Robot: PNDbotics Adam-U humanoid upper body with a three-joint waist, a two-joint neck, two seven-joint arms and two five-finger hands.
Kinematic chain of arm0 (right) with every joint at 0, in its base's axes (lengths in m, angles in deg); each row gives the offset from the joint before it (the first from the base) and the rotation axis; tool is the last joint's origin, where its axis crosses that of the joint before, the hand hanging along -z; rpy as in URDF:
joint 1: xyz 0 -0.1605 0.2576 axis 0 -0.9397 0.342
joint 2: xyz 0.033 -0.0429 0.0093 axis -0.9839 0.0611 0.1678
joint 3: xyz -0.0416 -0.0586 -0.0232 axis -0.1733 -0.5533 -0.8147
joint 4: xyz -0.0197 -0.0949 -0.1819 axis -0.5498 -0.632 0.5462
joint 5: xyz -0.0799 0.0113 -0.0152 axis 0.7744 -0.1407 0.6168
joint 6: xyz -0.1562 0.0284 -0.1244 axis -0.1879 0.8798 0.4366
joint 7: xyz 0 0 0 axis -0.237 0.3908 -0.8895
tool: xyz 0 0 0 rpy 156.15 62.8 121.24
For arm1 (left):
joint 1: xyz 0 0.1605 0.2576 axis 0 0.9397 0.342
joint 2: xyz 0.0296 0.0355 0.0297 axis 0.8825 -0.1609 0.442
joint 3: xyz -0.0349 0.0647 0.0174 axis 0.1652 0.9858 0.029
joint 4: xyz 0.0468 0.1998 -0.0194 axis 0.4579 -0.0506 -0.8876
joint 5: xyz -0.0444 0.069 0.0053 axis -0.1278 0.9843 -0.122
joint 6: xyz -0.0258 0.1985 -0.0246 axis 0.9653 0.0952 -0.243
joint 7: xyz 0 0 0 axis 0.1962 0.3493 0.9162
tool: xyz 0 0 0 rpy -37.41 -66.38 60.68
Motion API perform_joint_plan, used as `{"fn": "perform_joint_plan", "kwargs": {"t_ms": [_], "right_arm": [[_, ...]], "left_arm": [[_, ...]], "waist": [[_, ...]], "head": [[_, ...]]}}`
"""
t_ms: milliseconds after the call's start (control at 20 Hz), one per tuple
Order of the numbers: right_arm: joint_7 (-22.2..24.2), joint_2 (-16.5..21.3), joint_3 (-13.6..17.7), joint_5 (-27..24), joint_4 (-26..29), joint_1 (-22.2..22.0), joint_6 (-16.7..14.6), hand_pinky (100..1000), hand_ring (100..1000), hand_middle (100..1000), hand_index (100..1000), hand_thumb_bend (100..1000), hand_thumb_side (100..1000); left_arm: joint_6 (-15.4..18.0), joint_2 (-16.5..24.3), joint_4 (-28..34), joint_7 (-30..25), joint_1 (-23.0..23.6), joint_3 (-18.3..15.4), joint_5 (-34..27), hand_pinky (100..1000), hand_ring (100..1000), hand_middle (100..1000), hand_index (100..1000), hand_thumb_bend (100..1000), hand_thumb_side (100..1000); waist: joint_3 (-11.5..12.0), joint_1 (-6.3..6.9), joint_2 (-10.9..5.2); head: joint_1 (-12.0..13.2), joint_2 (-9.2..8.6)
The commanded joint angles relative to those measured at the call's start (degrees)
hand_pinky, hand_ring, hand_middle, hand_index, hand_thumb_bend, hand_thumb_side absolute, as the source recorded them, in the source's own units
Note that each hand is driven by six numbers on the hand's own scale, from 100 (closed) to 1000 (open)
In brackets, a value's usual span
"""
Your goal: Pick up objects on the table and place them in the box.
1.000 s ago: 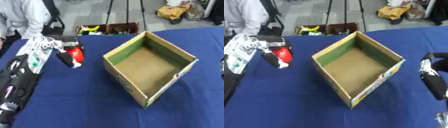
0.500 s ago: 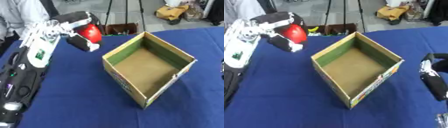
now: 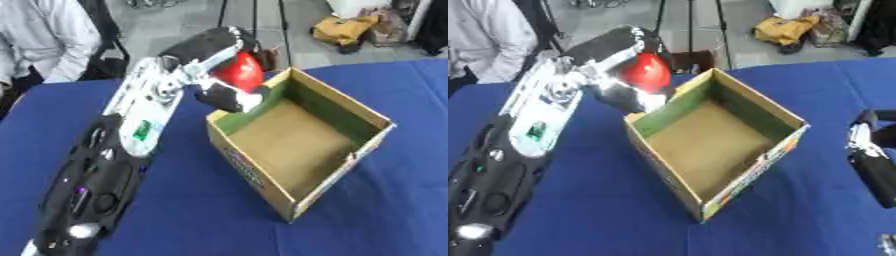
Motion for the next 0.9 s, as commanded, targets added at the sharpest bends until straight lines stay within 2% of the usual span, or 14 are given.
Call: {"fn": "perform_joint_plan", "kwargs": {"t_ms": [50,350,650,900], "right_arm": [[-0.32,0.20,0.04,-0.34,1.20,0.82,-0.11,645,453,420,649,152,392],[-1.54,0.31,-0.01,-0.71,1.20,1.91,-0.11,643,452,421,650,151,383],[-3.20,0.20,-0.39,-1.50,1.20,2.71,0.15,641,451,420,648,150,376],[-3.40,0.07,-0.51,-1.67,1.20,2.91,0.10,641,449,415,645,151,375]], "left_arm": [[1.97,-1.99,-0.85,2.07,-1.99,0.96,5.52,126,532,637,614,100,149],[5.31,-6.05,-3.14,4.34,-2.17,2.00,14.12,132,542,642,608,100,130],[7.54,-8.20,-7.34,8.07,-2.52,1.17,23.39,137,552,650,607,100,111],[8.66,-9.34,-11.55,10.74,-2.15,0.57,27.41,122,552,648,600,100,100]], "waist": [[-0.28,-0.30,-0.92],[-1.86,0.13,0.46],[-3.46,0.37,1.44],[-4.46,0.50,1.92]], "head": [[0.68,-0.88],[1.91,-1.84],[2.61,-2.30],[2.73,-2.39]]}}
